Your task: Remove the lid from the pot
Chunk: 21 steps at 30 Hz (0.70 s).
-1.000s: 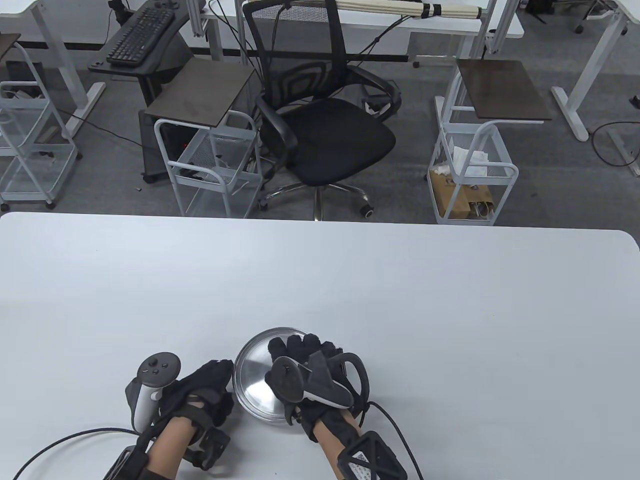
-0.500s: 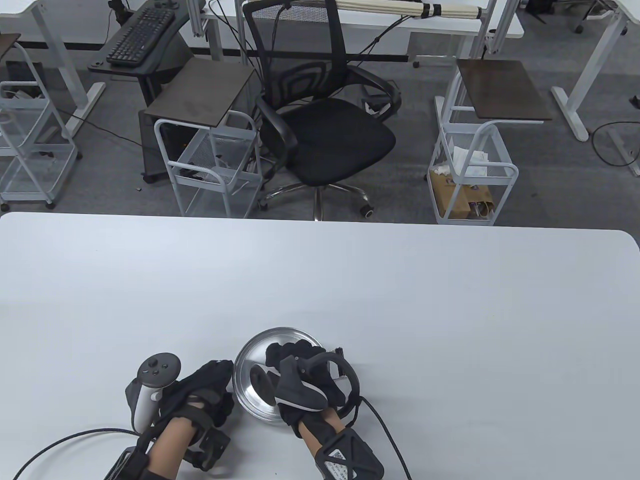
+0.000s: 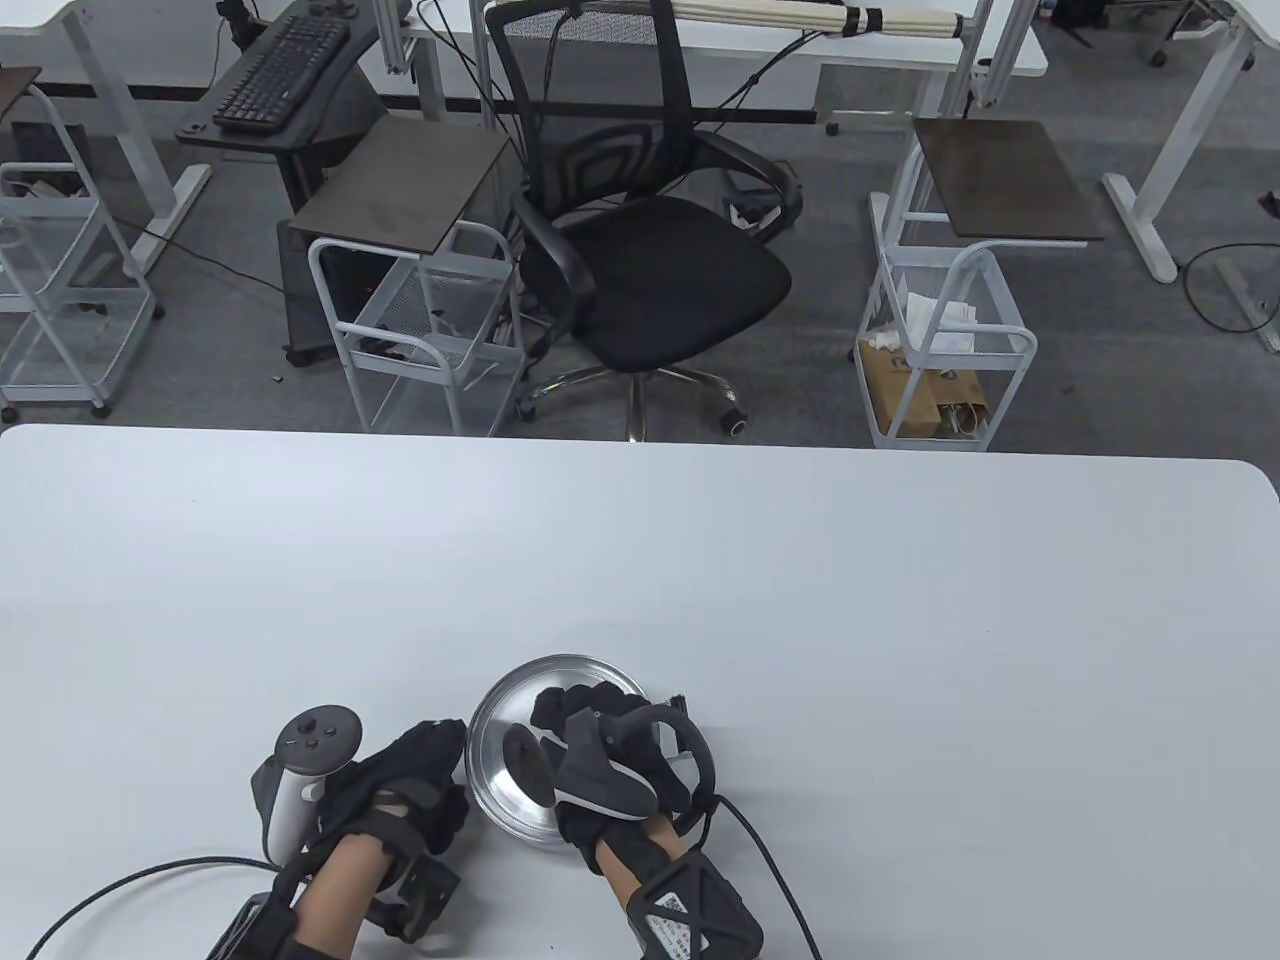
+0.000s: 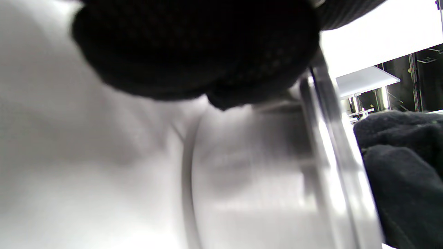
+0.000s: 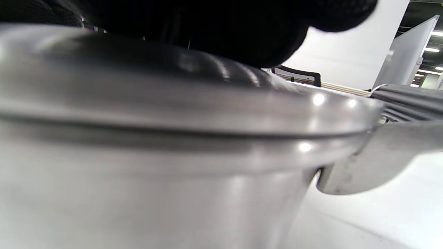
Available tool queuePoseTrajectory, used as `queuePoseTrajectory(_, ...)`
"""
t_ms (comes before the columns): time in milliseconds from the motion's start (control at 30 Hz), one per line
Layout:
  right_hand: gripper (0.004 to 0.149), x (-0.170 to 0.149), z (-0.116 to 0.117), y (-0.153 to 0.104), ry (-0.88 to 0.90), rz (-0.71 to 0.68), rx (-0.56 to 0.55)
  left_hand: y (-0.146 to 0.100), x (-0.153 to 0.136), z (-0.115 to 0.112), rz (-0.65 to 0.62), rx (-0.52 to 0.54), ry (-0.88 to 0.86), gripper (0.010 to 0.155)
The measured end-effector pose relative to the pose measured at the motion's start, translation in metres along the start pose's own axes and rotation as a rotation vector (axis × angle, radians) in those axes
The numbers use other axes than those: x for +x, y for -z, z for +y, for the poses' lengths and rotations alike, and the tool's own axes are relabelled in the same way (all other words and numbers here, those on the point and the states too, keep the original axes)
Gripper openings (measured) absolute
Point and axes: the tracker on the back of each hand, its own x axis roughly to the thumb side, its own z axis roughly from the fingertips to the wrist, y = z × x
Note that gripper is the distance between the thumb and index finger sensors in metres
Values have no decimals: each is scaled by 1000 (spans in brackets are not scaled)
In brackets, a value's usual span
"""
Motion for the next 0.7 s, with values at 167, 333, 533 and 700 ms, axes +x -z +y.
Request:
queuePoseTrajectory(167, 45, 0, 0, 1, -16, -8, 1, 0, 0, 0, -1, -9, -6, 52)
queuePoseTrajectory(333, 45, -12, -10, -5, 16, 3, -55, 0, 0, -1, -2, -7, -9, 53)
queuePoseTrajectory(533, 45, -45, -31, -28, 83, 39, -145, 0, 0, -1, -1, -10, -12, 54)
queuePoseTrajectory(700, 45, -83, -36, -49, 119, 102, -196, -1, 0, -1, -1, -11, -15, 54)
